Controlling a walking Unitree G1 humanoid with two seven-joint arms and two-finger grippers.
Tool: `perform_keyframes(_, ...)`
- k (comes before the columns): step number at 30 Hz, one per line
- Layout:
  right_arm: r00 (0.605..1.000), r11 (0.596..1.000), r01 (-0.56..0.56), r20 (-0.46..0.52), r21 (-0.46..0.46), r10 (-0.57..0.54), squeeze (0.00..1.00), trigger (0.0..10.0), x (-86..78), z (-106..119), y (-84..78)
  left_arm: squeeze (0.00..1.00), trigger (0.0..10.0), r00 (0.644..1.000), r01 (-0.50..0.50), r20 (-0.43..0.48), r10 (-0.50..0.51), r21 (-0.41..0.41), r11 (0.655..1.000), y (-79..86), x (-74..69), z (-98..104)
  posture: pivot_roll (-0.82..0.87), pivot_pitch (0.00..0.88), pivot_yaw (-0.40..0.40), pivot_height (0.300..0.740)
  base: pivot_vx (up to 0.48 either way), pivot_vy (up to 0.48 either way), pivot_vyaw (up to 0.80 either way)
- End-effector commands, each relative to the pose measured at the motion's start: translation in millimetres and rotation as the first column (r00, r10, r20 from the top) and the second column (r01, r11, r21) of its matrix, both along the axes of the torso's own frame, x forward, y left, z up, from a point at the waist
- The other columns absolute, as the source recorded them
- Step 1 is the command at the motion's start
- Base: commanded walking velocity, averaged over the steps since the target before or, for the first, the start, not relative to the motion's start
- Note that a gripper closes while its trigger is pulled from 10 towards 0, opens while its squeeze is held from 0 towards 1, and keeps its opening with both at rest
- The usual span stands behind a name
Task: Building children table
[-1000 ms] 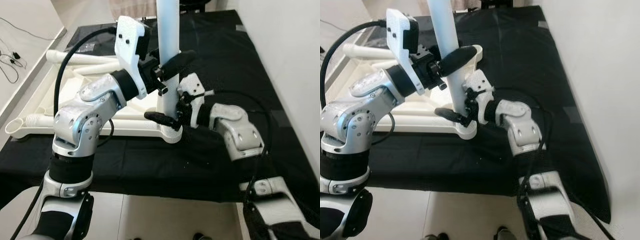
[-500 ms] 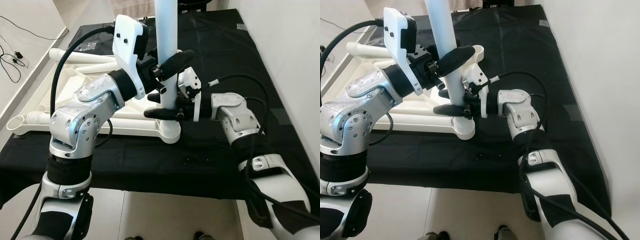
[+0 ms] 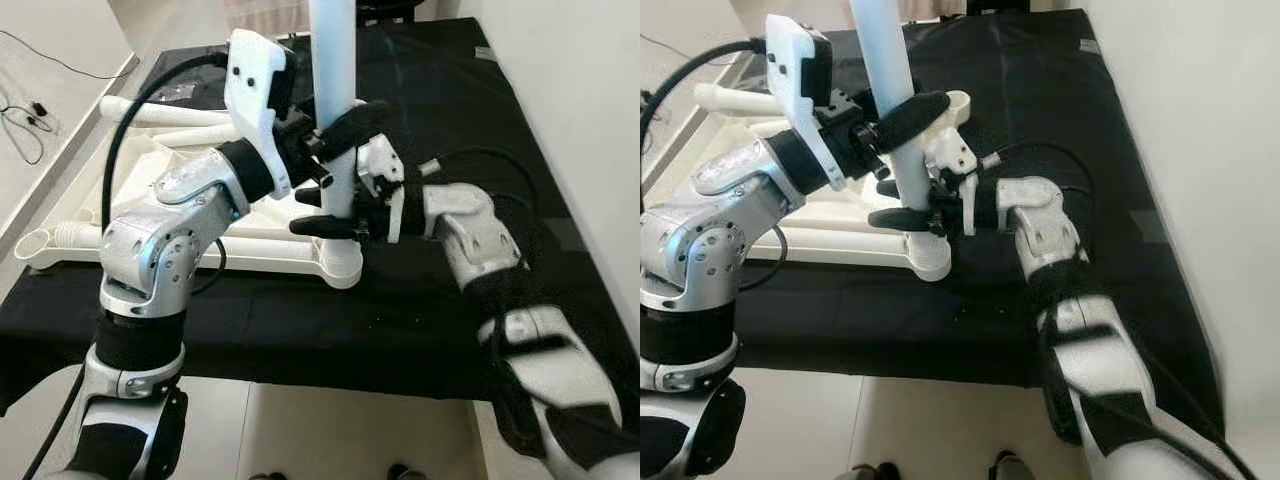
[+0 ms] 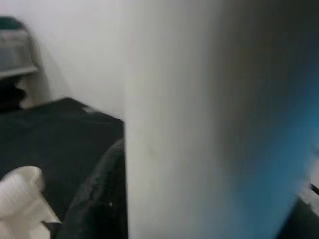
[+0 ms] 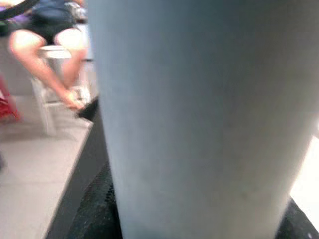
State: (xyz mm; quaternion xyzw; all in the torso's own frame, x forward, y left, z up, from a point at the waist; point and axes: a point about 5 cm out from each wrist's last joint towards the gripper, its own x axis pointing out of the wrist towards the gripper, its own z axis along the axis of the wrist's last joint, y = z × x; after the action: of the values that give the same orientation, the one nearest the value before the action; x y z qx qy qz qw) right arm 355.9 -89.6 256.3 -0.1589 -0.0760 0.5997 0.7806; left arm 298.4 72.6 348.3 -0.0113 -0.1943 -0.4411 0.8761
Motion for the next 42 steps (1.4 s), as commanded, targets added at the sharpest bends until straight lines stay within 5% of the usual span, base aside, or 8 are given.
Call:
perform_keyframes(1, 0.996, 0.993, 0.029, -0.076, -0.113, -0.038, 0.00, 0.0, -5.8, -28, 11.5, 0.00, 10.0, 1.000, -0.013, -0.027, 0.013, 0.016, 1.000, 1.1, 1.9, -6, 0.02, 0.264, 0.078, 0.740, 0.000, 0.000, 0.00)
perform_keyframes(7, 0.704, 0.768, 0.634, -0.343, -0.092, -0.622, 0.00, 0.0, -41.9, -87, 47.9, 0.00, 10.0, 0.999, -0.022, -0.046, 0.023, 0.006, 1.000, 6.5, 4.7, -7, 0.00, 0.264, 0.097, 0.740, 0.000, 0.000, 0.00)
perform_keyframes(19, 0.652, 0.683, 0.729, -0.259, -0.045, -0.713, 0.00, 0.0, -19.2, -64, 41.1, 0.00, 10.0, 0.999, -0.019, -0.040, 0.020, 0.014, 1.000, 1.3, 4.5, -7, 0.01, 0.239, 0.094, 0.740, 0.000, 0.000, 0.00)
perform_keyframes(20, 0.642, 0.673, 0.739, -0.254, -0.046, -0.723, 0.00, 6.5, -22.0, -61, 41.3, 0.00, 0.0, 0.999, -0.016, -0.036, 0.016, 0.013, 1.000, 1.7, 4.1, -8, 0.01, 0.239, 0.095, 0.740, 0.000, 0.000, 0.00)
perform_keyframes(22, 0.637, 0.667, 0.744, -0.251, -0.047, -0.729, 0.00, 6.5, -23.7, -60, 41.4, 0.00, 0.0, 0.999, -0.012, -0.034, 0.013, 0.012, 1.000, 1.9, 3.8, -8, 0.01, 0.239, 0.095, 0.740, 0.000, 0.000, 0.00)
perform_keyframes(36, 0.828, 0.835, 0.548, -0.179, 0.052, -0.532, 0.00, 10.0, -10.3, -29, 33.0, 0.00, 0.0, 1.000, -0.003, -0.025, 0.004, 0.017, 1.000, 1.4, 5.5, -7, 0.01, 0.237, 0.101, 0.740, 0.000, 0.000, 0.00)
perform_keyframes(37, 0.893, 0.898, 0.437, -0.139, 0.054, -0.427, 1.00, 10.0, -6.1, -19, 25.7, 0.00, 0.0, 1.000, -0.001, -0.025, 0.001, 0.018, 1.000, 1.3, 4.9, -7, 0.02, 0.238, 0.102, 0.740, 0.000, 0.000, 0.00)
perform_keyframes(42, 0.975, 0.977, 0.213, -0.066, 0.024, -0.211, 1.00, 10.0, -1.2, -3, 9.6, 0.00, 0.0, 1.000, 0.005, -0.025, -0.004, 0.022, 1.000, 0.8, 3.7, -7, 0.03, 0.238, 0.106, 0.740, 0.000, 0.000, 0.00)
